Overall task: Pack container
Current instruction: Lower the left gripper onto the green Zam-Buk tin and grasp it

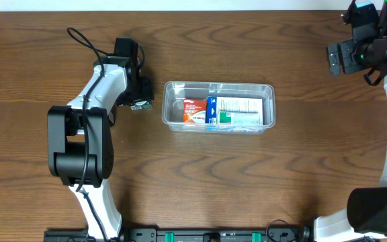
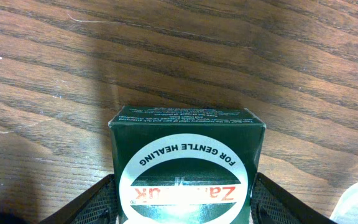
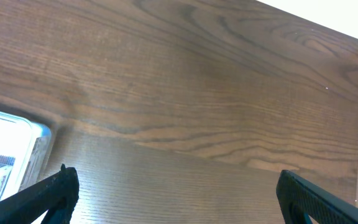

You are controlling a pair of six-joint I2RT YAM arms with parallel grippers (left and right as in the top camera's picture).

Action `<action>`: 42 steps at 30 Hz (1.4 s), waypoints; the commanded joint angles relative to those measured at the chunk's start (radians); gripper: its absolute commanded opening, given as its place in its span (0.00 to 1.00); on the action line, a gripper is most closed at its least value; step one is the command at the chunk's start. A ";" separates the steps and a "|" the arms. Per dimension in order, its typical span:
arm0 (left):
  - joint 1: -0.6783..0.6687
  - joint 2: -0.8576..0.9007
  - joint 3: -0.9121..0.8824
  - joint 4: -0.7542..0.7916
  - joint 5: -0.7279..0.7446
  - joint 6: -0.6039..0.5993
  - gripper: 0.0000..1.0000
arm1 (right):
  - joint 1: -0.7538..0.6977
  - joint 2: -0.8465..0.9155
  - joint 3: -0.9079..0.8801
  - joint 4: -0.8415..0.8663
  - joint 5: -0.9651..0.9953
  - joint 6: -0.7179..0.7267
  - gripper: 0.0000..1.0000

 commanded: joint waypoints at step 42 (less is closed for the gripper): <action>-0.004 -0.043 0.056 -0.112 0.013 0.008 0.53 | -0.003 -0.002 0.000 0.000 -0.001 0.012 0.99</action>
